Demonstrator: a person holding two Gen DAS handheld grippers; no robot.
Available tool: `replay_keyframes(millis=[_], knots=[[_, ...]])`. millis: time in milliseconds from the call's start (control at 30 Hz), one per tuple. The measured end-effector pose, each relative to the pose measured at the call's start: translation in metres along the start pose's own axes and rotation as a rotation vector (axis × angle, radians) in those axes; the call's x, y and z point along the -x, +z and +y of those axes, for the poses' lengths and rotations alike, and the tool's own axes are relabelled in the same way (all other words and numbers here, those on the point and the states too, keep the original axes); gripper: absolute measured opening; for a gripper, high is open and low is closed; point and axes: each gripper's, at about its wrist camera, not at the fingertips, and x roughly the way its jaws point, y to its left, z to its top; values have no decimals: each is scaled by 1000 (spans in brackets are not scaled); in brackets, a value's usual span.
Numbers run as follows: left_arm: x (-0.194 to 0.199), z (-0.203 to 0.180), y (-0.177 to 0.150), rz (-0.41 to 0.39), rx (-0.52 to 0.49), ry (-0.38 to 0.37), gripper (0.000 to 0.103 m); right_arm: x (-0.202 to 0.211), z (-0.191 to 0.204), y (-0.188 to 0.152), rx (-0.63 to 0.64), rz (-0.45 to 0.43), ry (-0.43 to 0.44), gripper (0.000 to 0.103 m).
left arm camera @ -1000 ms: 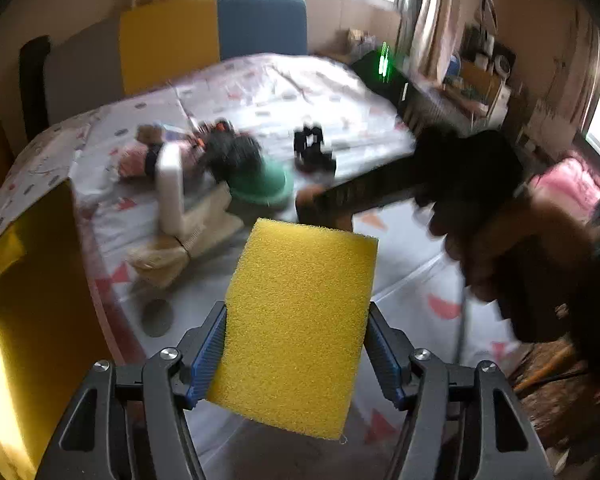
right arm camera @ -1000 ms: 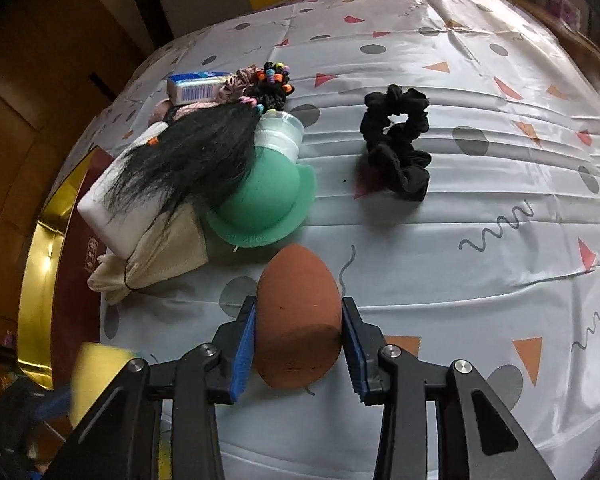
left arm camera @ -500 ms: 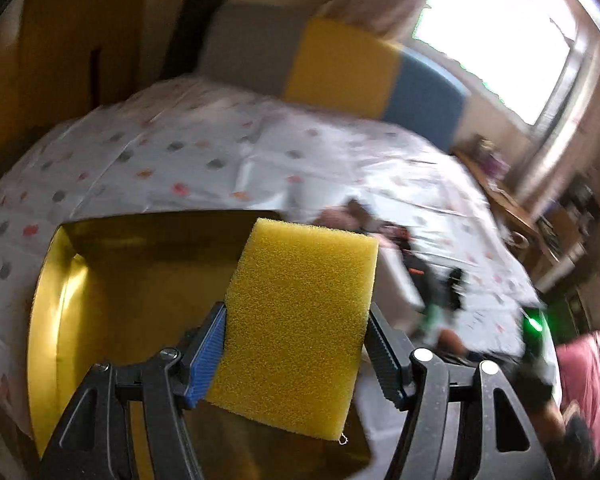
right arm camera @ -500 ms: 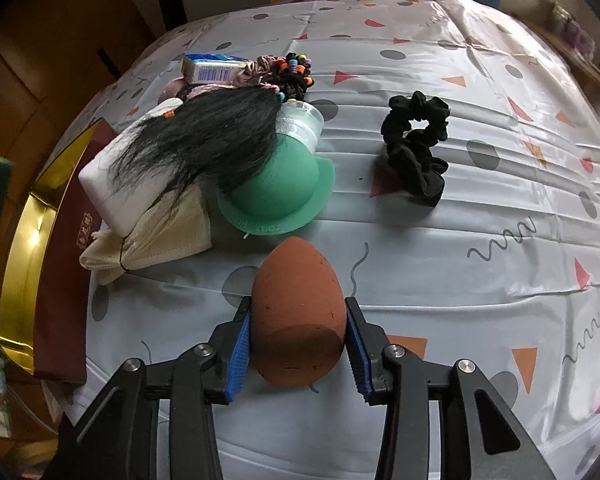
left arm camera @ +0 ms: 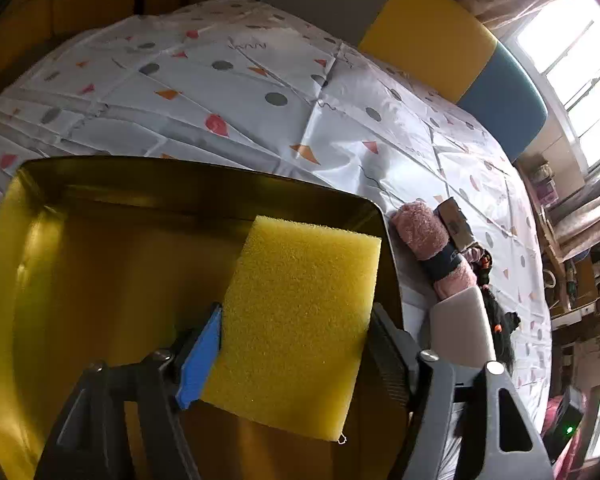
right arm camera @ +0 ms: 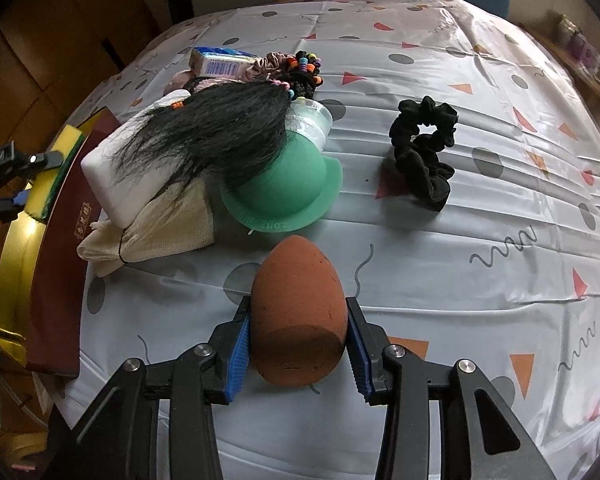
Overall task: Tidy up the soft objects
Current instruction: 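Lower the yellow sponge into the gold tray and open the left gripper, then carry the brown egg sponge into the gold tray and open the right gripper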
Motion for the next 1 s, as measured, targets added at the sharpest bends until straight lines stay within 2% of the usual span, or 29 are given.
replay_keyframes(millis=[67,300,467,567,767,1000], knots=[[-2,1,4,9,2,-17,84,-1,2,0,2,1,-1,44],[36,7,-12,-87,-32,23,84,-4,9,-2,27,1,-17,44],[75,3,-50,-164,-140,80,84,-6,16,-5,55,-1,-37,46],[91,5,-73,-187,-173,110,84,-6,22,-8,73,-3,-52,45],[106,14,-106,-193,-175,151,84,-7,27,-9,96,-8,-64,42],[114,24,-121,-206,-173,196,84,-8,30,-9,120,-16,-81,41]])
